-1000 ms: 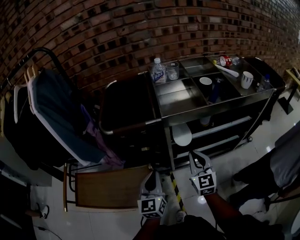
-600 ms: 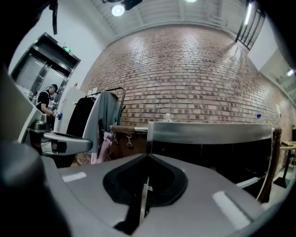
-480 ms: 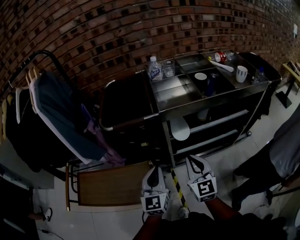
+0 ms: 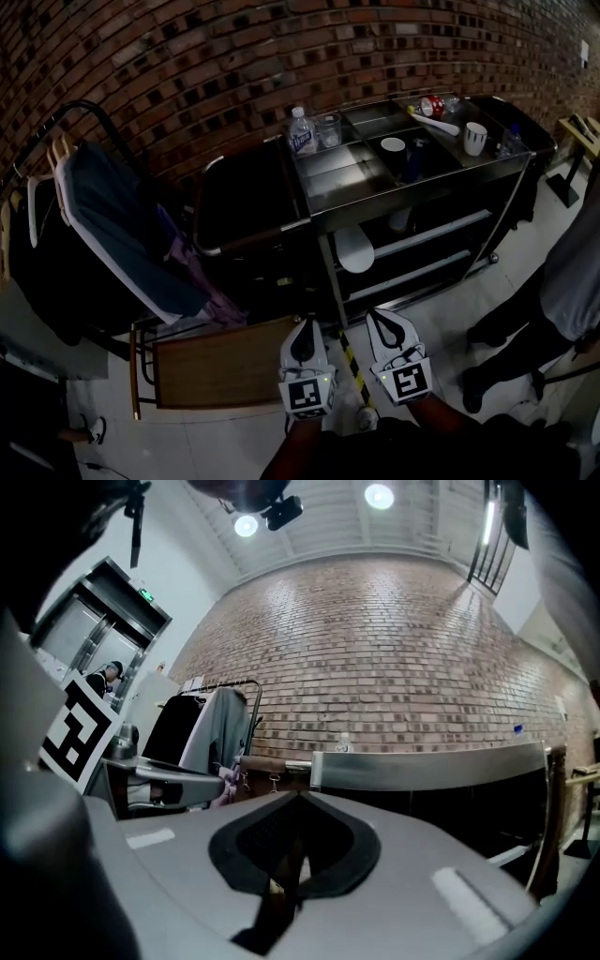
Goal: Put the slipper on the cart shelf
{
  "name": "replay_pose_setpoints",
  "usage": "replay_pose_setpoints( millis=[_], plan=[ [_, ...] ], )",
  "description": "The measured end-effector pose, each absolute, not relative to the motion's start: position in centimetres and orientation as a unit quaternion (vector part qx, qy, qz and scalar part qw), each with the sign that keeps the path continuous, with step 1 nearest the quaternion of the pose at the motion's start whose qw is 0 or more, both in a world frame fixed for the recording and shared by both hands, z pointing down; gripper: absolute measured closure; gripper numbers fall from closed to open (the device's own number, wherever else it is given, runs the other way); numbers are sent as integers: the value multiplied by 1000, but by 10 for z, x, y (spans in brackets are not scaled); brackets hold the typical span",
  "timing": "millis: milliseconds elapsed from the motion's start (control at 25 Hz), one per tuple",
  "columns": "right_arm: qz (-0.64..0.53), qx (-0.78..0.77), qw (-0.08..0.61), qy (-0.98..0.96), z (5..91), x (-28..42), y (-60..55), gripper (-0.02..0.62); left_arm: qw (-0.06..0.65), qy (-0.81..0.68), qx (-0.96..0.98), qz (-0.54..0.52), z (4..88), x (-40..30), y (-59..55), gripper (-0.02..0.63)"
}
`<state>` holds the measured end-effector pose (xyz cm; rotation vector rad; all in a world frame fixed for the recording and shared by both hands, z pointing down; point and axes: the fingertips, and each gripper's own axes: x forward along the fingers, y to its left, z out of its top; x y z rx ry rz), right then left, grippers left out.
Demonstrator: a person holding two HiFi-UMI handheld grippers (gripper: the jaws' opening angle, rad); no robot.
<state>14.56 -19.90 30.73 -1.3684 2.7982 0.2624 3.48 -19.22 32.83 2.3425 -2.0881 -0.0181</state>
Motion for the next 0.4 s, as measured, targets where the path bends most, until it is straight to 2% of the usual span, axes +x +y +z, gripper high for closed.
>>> replay_pose_setpoints(
  millis=[240, 400],
  plan=[
    [88, -435, 18, 896, 302, 145, -198, 594, 8, -663, 749, -3, 332, 38, -192, 591],
    [90, -433, 15, 897, 304, 145, -199, 594, -12, -667, 745, 2, 328, 39, -192, 591]
  ],
)
